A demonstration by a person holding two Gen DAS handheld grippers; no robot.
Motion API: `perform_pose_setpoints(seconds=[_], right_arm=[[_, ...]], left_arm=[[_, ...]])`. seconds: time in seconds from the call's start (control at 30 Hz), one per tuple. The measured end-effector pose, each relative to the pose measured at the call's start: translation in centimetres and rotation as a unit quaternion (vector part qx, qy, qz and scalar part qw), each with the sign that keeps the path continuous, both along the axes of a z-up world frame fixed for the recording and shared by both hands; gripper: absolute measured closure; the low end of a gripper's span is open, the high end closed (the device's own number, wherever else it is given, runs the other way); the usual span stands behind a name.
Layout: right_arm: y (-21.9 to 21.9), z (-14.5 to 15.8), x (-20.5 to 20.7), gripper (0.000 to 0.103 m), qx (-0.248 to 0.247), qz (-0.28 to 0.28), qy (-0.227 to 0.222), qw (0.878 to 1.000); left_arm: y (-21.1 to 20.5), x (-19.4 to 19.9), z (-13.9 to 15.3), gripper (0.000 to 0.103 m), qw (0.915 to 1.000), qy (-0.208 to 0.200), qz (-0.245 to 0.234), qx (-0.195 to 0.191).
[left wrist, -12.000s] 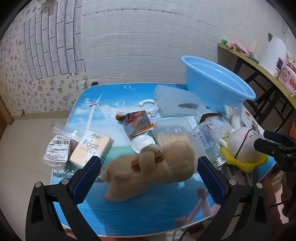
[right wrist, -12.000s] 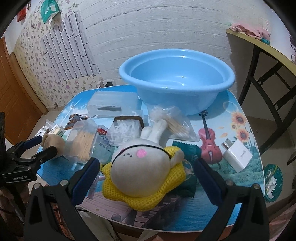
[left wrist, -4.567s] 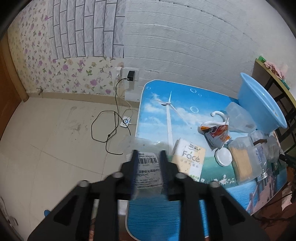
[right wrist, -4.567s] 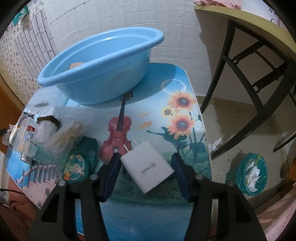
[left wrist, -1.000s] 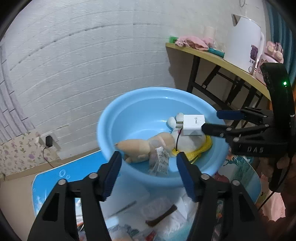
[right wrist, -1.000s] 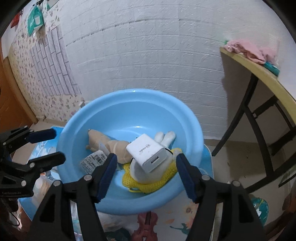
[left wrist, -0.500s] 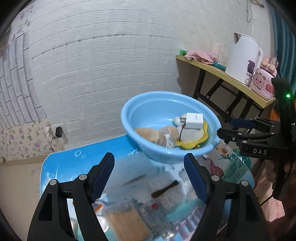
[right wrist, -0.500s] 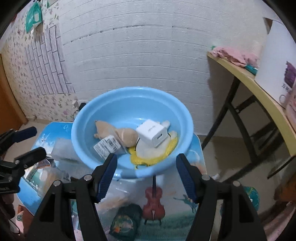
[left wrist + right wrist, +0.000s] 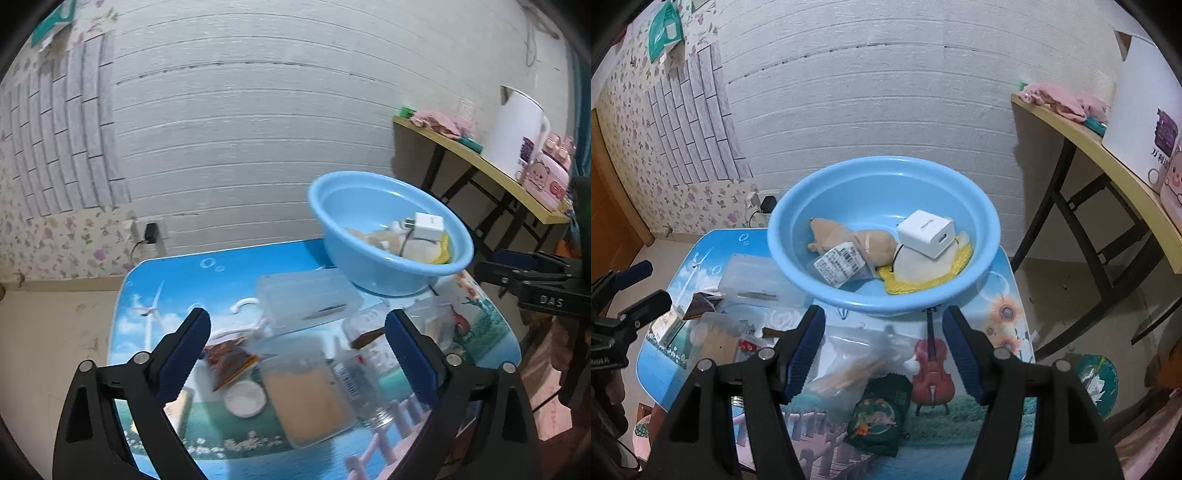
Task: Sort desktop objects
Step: 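Move the right tool to the green snack packet while the left tool approaches the Face tissue pack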
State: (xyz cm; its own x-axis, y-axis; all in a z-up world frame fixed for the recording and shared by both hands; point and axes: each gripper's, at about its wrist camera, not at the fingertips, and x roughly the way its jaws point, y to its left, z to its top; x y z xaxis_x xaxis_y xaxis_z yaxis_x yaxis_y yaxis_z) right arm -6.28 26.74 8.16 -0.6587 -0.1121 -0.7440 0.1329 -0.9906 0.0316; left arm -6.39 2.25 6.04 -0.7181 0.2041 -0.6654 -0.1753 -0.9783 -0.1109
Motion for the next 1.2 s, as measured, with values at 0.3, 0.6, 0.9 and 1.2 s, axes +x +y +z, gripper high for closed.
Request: perform_pose_setpoints(seconds=[0.3, 0.6, 0.9, 1.2], right_arm=[[-1.8, 0.7, 1.4, 0.023, 0.029, 0.018, 0.029, 0.999], [-1.8, -0.2, 1.4, 0.015, 0.008, 0.007, 0.01, 1.0], [0.3, -3.2, 2.2, 0.0, -0.031, -0.01, -0.02, 0.999], [1.4, -6.4, 3.6, 0.0, -0.023, -0.009, -0.06, 0.998]], left_arm=[[-2.0, 0.7, -0.2, 0.001, 0.9997, 0.005, 0.022, -0.005], [-3.1, 1.5, -0.6, 0.001, 0.9991, 0.007, 0.038, -0.014], [-6.4, 2.4, -2.2, 0.0, 0.9975, -0.015, 0.068, -0.017], [-8.9, 3.3, -4.7, 0.0, 0.9953, -0.038, 0.084, -0.031]])
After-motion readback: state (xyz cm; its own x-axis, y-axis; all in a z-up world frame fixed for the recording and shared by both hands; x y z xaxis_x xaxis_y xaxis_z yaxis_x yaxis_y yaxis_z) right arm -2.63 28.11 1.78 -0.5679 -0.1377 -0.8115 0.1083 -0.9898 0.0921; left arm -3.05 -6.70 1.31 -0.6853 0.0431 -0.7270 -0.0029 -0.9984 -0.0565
